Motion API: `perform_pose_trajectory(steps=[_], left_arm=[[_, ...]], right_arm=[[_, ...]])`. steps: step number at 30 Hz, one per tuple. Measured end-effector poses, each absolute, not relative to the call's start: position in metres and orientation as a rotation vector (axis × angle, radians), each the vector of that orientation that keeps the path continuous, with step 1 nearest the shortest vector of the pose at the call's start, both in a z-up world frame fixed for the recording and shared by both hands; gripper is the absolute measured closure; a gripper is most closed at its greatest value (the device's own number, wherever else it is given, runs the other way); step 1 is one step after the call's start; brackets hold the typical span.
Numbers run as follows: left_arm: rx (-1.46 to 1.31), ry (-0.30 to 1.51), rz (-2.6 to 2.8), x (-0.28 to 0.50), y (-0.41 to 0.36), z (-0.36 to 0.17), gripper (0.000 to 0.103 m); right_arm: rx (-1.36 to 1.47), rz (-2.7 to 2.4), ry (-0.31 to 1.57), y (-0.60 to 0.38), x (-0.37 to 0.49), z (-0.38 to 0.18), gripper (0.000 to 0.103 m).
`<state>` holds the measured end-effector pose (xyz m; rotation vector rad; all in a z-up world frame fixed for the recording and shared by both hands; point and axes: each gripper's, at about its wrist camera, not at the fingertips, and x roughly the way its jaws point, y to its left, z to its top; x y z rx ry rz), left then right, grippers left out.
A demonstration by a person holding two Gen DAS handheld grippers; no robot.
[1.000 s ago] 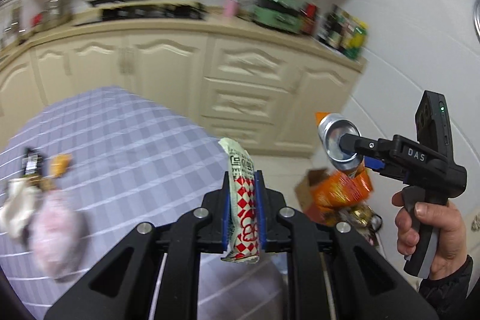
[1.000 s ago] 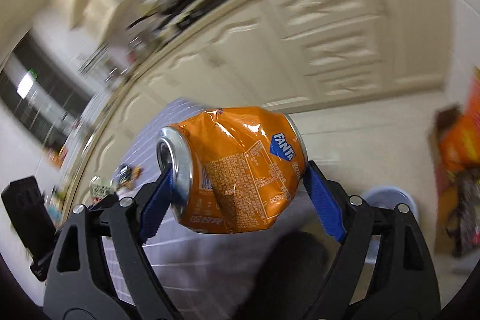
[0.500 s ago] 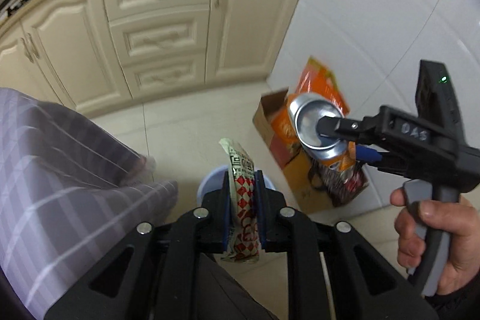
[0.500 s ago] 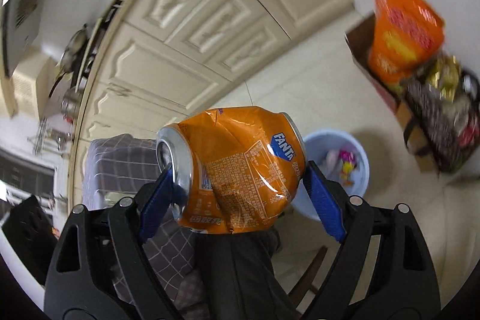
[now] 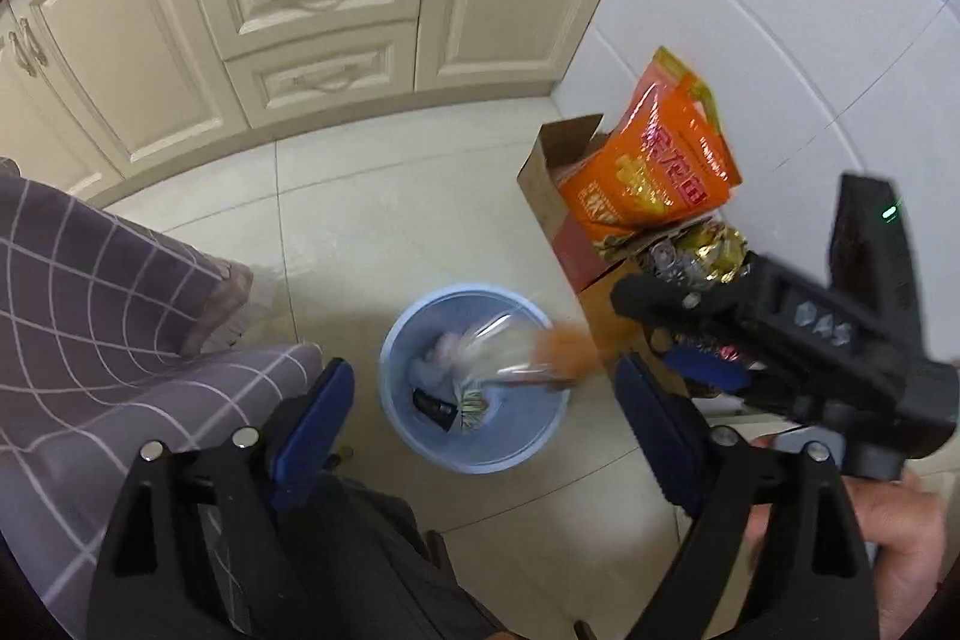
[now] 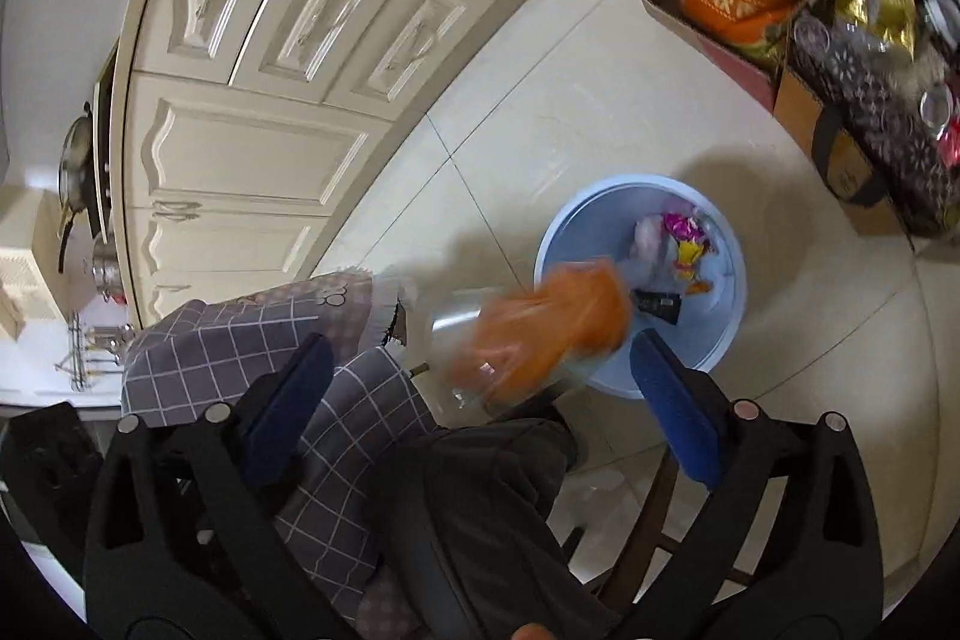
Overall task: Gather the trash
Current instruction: 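Bring both open tools back over the table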
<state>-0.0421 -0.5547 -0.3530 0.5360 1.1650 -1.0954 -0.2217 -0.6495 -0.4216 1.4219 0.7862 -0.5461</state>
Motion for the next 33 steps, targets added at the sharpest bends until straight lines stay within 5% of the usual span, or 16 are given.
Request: perform_pose_trajectory(steps=[12, 33], left_arm=[[0.440, 1.014, -1.093, -0.037, -0.507, -0.283, 0.011], [0.189, 0.748, -0.887, 0.018, -0.338, -0.154, 0.009]], right_arm=[[1.291, -0.589, 0.777, -0.632, -0.225, -0.377, 0.006], [0.657, -0.438, 0.691, -0.507, -0.115, -0.177, 0.006]])
